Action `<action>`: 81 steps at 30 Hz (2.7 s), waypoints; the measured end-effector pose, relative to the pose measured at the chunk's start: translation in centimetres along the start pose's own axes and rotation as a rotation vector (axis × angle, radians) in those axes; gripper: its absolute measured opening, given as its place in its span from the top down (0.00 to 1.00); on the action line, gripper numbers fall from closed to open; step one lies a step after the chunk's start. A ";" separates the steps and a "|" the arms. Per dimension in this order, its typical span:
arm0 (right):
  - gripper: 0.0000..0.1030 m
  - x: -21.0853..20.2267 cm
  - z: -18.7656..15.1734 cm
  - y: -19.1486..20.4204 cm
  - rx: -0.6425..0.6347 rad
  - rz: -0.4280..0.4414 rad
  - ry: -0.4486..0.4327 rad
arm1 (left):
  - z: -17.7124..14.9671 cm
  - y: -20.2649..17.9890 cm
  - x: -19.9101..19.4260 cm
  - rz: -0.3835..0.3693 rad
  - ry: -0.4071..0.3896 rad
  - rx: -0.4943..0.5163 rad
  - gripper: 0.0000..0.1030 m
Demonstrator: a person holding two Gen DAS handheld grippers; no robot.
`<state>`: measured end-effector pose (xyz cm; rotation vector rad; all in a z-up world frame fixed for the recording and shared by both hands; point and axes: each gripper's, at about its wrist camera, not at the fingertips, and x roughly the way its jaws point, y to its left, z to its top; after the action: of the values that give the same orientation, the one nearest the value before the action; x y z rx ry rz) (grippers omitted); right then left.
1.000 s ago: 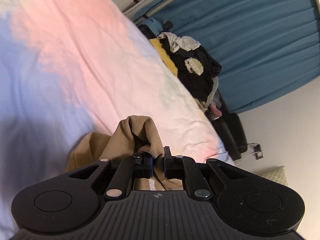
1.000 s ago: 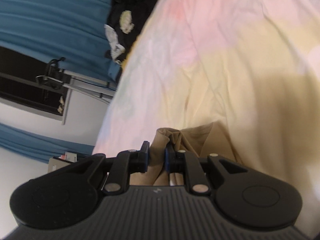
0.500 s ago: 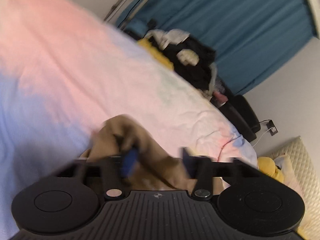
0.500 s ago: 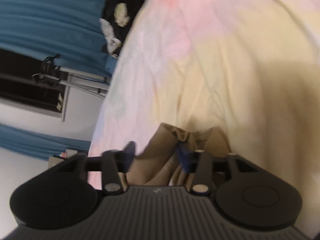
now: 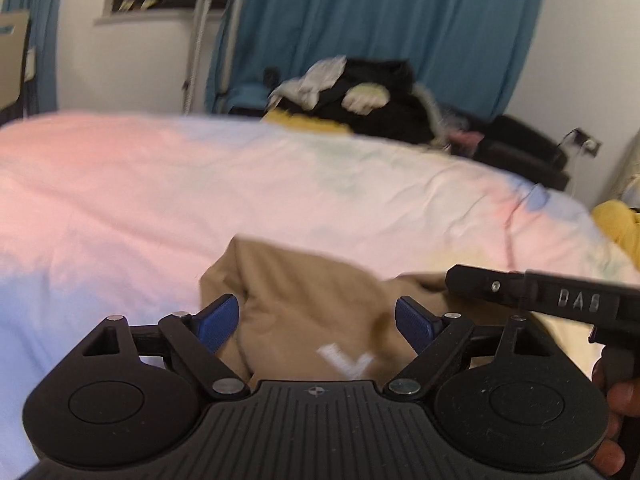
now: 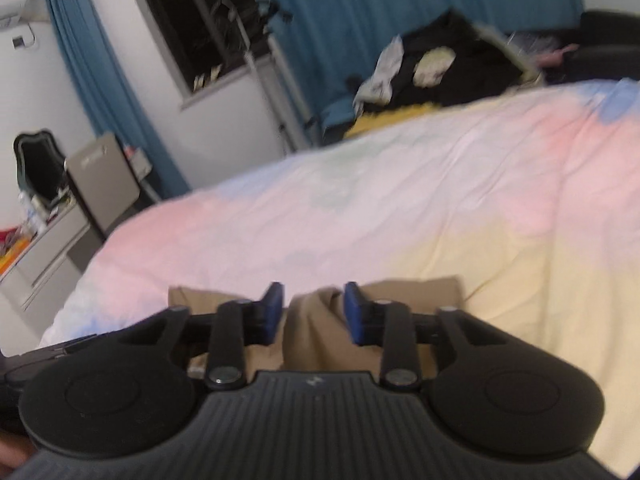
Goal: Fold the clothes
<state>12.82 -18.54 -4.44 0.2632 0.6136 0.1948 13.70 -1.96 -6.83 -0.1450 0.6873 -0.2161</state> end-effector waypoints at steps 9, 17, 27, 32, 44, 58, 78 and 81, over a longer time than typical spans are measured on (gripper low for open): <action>0.94 2.5 -1.9 -1.8 -0.082 -0.095 0.045 | -1.6 0.9 1.3 0.037 -0.017 0.037 0.15; 0.95 1.0 -1.8 -3.7 -0.007 -0.102 0.010 | -1.9 0.8 1.5 0.033 -0.024 0.057 0.15; 0.73 -2.2 -1.6 -3.0 -0.024 -0.119 -0.068 | -1.8 0.5 0.9 0.039 -0.050 0.049 0.15; 0.81 -4.2 -1.7 -2.7 -0.039 -0.125 -0.152 | -1.6 1.0 -1.0 0.062 -0.082 0.010 0.15; 0.81 1.6 -2.5 -3.8 -0.081 -0.166 -0.066 | -0.7 2.0 2.0 0.040 -0.015 -0.042 0.15; 0.79 1.2 -2.7 -3.2 -0.080 -0.169 -0.098 | -0.9 0.9 -1.1 0.022 -0.066 -0.040 0.15; 0.78 -4.4 -6.3 1.4 -0.103 -0.149 0.013 | -4.7 -1.3 -5.3 0.035 -0.025 0.041 0.15; 0.79 -3.0 -6.8 0.9 -0.093 -0.147 0.043 | -5.0 -1.1 -4.6 0.038 -0.002 0.037 0.15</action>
<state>6.34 -17.22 -7.93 0.1241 0.6618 0.0876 6.92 -2.21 -7.61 -0.0962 0.6829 -0.1921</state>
